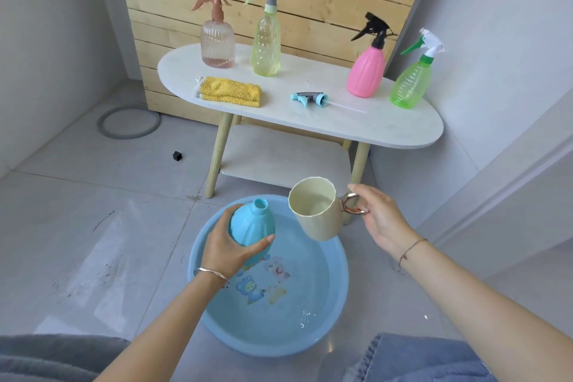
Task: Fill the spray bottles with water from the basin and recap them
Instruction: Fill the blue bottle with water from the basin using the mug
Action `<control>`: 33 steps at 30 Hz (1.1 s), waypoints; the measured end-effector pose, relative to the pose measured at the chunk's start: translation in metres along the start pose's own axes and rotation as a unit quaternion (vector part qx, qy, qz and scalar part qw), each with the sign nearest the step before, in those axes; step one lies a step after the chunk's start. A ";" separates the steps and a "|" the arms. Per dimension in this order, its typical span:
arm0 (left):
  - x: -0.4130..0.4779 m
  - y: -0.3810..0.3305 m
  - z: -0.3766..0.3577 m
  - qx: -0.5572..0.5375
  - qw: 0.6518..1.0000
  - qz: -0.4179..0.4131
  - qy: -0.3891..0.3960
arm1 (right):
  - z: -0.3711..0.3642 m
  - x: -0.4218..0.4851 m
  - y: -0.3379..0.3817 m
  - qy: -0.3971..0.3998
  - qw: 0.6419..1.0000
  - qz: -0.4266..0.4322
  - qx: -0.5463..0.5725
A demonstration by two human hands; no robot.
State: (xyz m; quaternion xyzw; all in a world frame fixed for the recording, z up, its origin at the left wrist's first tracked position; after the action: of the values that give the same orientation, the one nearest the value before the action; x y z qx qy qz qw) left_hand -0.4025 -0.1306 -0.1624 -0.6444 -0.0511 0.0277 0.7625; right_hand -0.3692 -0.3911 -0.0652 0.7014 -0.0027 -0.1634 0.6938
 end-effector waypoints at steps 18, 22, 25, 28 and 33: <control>-0.014 -0.012 -0.019 0.029 0.998 -0.027 0.059 | -0.003 -0.018 0.044 0.009 0.990 0.107 -0.087; -0.015 -0.012 -0.022 0.036 0.997 -0.028 0.063 | -0.008 -0.021 0.044 0.001 0.984 0.132 -0.120; -0.014 -0.010 -0.022 0.039 0.997 -0.030 0.060 | -0.013 -0.026 0.048 0.002 0.976 0.155 -0.153; -0.013 -0.010 -0.023 0.042 0.997 -0.034 0.059 | -0.015 -0.029 0.052 -0.001 0.969 0.173 -0.175; -0.014 -0.010 -0.024 0.039 0.997 -0.033 0.061 | -0.021 -0.033 0.057 -0.004 0.961 0.199 -0.192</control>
State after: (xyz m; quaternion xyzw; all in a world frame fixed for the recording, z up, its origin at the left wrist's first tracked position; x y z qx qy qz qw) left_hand -0.4137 -0.1570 -0.1571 -0.6124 -0.0249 -0.0351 0.7894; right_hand -0.3833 -0.3651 -0.0027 0.5393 -0.1136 -0.0225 0.8341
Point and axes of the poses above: each hand's wrist, its own x-axis towards the middle knuckle, its own z-axis out of the back of the hand, y = z × x, the point moved 1 cm from there along x, towards the middle knuckle, and after that the axes turned 7 degrees about -x, right-handed, at the moved point
